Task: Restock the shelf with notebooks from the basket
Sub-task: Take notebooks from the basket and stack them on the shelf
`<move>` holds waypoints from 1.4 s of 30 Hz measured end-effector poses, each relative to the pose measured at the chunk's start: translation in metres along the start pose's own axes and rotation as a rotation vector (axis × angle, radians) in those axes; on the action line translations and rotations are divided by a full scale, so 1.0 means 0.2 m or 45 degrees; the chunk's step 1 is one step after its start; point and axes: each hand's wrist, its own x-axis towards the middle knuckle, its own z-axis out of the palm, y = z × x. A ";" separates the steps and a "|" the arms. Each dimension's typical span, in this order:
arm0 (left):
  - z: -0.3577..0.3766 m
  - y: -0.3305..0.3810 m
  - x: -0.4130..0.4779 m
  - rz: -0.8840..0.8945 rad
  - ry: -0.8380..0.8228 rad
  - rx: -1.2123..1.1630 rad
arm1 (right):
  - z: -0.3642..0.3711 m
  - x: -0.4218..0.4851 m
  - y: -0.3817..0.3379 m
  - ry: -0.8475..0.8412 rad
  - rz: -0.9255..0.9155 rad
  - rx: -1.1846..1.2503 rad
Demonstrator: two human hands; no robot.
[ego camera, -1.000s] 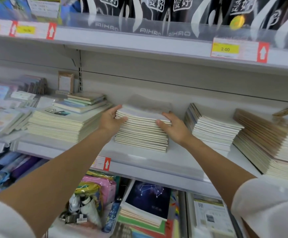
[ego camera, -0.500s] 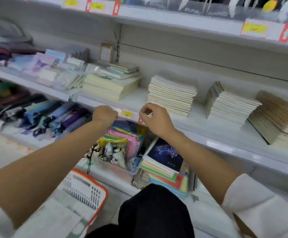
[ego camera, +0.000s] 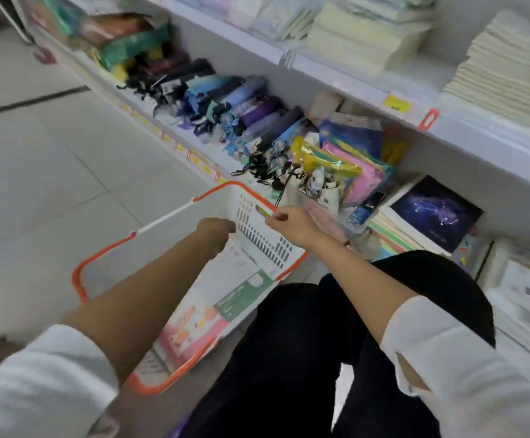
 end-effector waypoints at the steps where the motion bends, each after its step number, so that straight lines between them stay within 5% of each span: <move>1: -0.04 -0.07 0.04 -0.065 0.001 -0.071 | 0.06 0.02 0.02 -0.048 0.024 -0.019; 11: -0.33 -0.64 0.33 -0.573 0.233 -0.320 | 0.43 0.29 0.22 -0.436 0.242 -0.120; 23: -0.45 -1.14 0.58 -0.657 0.242 0.146 | 0.64 0.58 0.51 -0.611 0.489 -0.260; 30: -0.42 -1.22 0.63 -0.687 0.493 -0.332 | 0.73 0.63 0.64 -0.656 0.558 -0.198; 38: -0.39 -1.14 0.66 -0.607 0.263 -0.715 | 0.80 0.67 0.72 -0.618 0.540 -0.308; 42: -0.34 -1.04 0.68 -0.528 0.089 -0.771 | 0.80 0.68 0.70 -0.844 0.493 -0.628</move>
